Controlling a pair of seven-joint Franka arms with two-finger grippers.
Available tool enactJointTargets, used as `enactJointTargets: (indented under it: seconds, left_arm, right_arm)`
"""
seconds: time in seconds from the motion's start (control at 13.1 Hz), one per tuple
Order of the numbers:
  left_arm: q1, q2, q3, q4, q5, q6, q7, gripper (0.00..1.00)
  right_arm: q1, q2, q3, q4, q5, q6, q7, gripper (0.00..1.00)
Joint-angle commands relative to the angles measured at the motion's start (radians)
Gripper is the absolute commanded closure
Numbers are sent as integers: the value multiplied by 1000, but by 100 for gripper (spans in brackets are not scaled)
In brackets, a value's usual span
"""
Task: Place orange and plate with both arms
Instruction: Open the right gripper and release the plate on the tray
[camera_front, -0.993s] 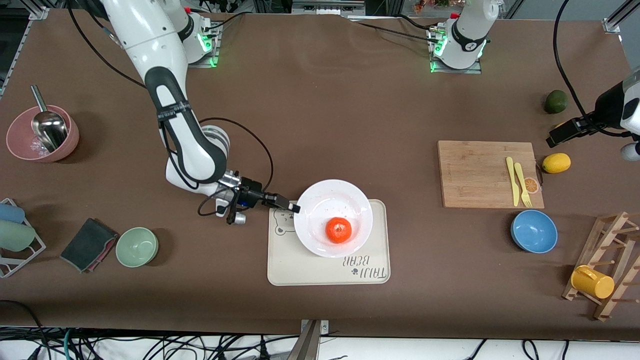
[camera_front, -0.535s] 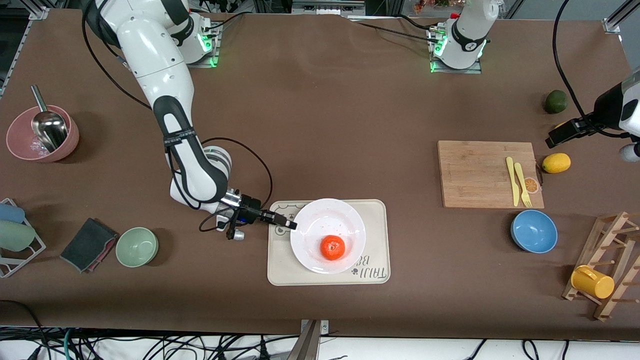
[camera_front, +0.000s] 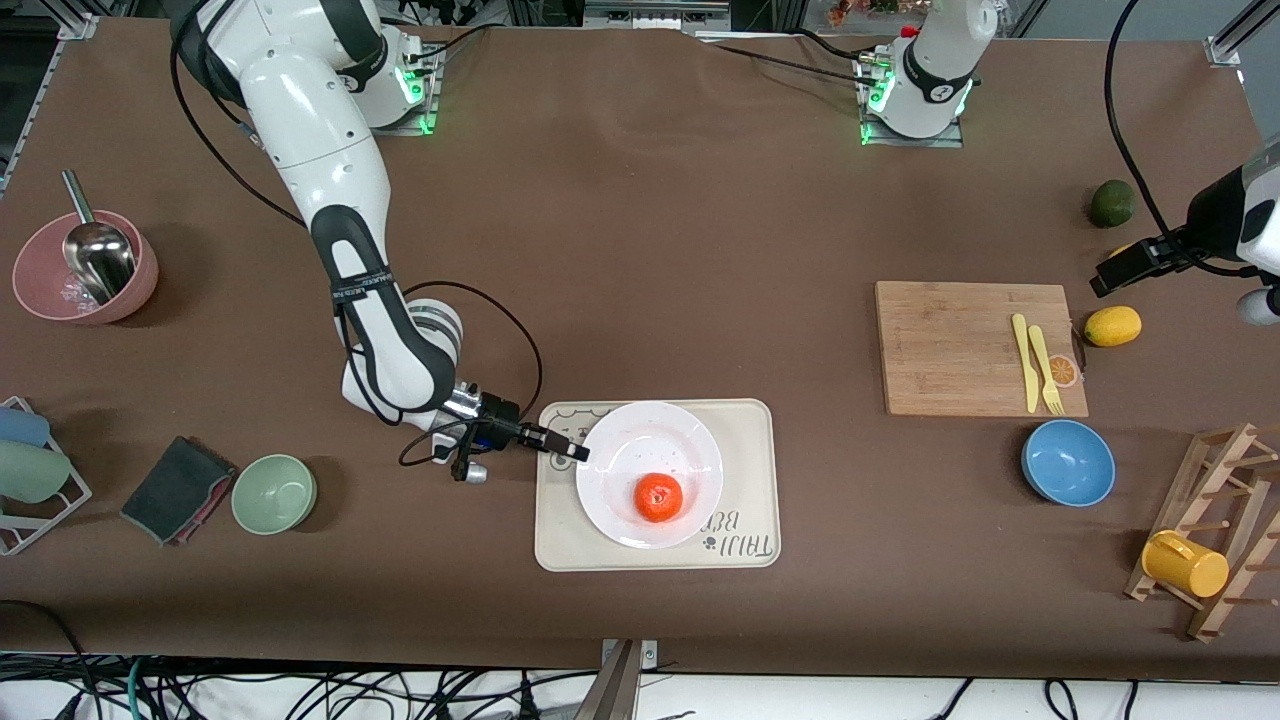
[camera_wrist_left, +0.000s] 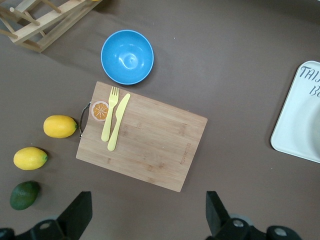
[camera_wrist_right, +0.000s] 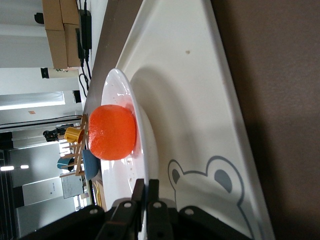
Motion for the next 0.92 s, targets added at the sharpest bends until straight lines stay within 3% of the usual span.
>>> enactJointTargets:
  seconds: [0.0, 0.15, 0.84]
  left_arm:
    - [-6, 12, -1, 27, 18, -8, 1, 0]
    - [-6, 12, -1, 27, 18, -8, 0, 0]
    - [-9, 11, -1, 27, 18, -8, 0, 0]
  right_arm:
    - [5, 24, -1, 39, 9, -5, -1, 84]
    - [5, 19, -1, 40, 9, -5, 11, 0]
    - [0, -44, -2, 39, 9, -6, 13, 0]
